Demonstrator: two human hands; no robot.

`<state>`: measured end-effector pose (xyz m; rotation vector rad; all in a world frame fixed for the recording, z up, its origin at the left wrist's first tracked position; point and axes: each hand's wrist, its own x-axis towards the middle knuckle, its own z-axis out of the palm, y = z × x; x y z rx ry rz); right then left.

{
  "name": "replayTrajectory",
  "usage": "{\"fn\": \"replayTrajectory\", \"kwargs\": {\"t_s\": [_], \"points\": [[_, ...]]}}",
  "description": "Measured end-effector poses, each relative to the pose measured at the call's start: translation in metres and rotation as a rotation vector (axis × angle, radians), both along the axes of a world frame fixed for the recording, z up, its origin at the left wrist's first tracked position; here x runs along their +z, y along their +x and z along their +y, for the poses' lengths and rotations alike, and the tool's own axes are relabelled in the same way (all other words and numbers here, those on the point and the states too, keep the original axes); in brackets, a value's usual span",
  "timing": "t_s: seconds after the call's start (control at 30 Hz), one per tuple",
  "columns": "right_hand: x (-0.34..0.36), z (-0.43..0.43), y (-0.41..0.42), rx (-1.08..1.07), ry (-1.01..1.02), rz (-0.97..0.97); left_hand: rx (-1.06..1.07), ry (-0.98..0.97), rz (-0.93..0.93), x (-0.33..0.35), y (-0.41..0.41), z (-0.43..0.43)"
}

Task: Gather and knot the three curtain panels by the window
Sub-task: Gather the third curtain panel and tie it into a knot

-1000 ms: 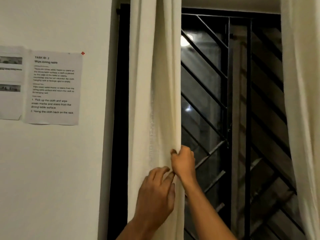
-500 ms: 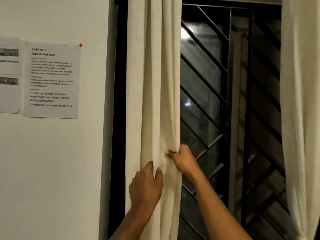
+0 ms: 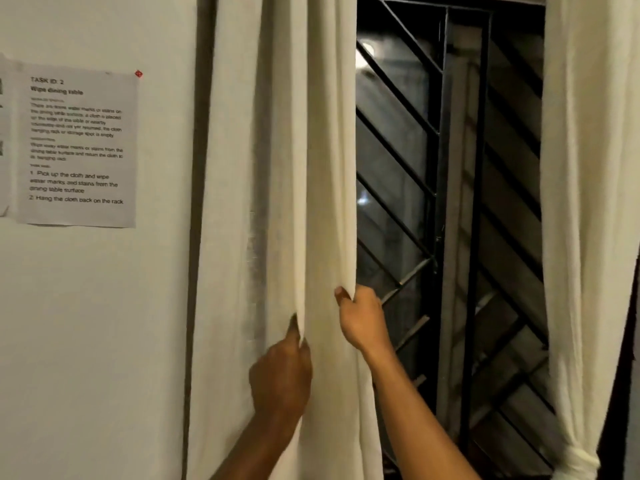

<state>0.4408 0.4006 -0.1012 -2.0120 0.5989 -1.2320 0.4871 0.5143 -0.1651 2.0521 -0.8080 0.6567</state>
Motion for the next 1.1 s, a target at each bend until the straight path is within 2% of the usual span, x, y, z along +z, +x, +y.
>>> {"fn": "replayTrajectory", "kwargs": {"t_s": [0.2, 0.27, 0.33, 0.4, 0.43, 0.5, 0.53, 0.6, 0.67, 0.73, 0.77, 0.83, 0.9, 1.0, 1.1], "points": [[-0.015, 0.037, -0.002, 0.280, 0.030, -0.096, -0.272, 0.059, 0.074, -0.007, -0.018, -0.015], [-0.019, 0.035, -0.002, 0.249, 0.008, -0.120, -0.279, 0.161, 0.009, -0.006, -0.016, -0.013], [-0.022, 0.028, 0.001, 0.157, 0.019, -0.121, -0.373, 0.267, -0.035, -0.005, -0.014, -0.008], [-0.023, 0.017, 0.001, 0.069, 0.053, -0.110, -0.432, 0.278, -0.152, -0.007, -0.015, 0.003], [-0.023, 0.011, -0.001, 0.048, 0.067, -0.100, -0.388, 0.193, -0.271, -0.011, -0.016, 0.010], [-0.022, 0.004, -0.005, 0.036, 0.072, -0.088, -0.176, -0.141, -0.456, -0.014, -0.014, 0.021], [-0.021, 0.003, -0.007, 0.038, 0.077, -0.084, -0.049, -0.316, -0.458, -0.012, -0.011, 0.026], [-0.021, 0.002, -0.009, 0.057, 0.089, -0.073, 0.102, -0.542, -0.299, 0.002, -0.005, 0.033], [-0.018, 0.002, -0.011, 0.086, 0.088, -0.043, 0.034, -0.611, -0.018, 0.019, 0.002, 0.040], [-0.016, -0.001, -0.012, 0.073, 0.101, -0.026, -0.080, -0.589, 0.211, 0.027, 0.015, 0.044], [-0.015, -0.003, -0.013, 0.007, 0.106, -0.020, -0.078, -0.543, 0.232, 0.029, 0.023, 0.047], [-0.014, -0.006, -0.017, -0.190, 0.110, -0.003, 0.036, -0.500, 0.167, 0.030, 0.036, 0.053], [-0.014, -0.001, -0.021, -0.298, 0.097, -0.003, 0.107, -0.489, 0.109, 0.030, 0.038, 0.054], [-0.017, 0.018, -0.018, -0.216, 0.050, 0.013, -0.055, -0.472, 0.084, 0.013, 0.033, 0.041], [-0.023, 0.040, -0.007, 0.014, -0.008, 0.028, -0.259, -0.366, 0.080, -0.011, 0.022, 0.021]]}}
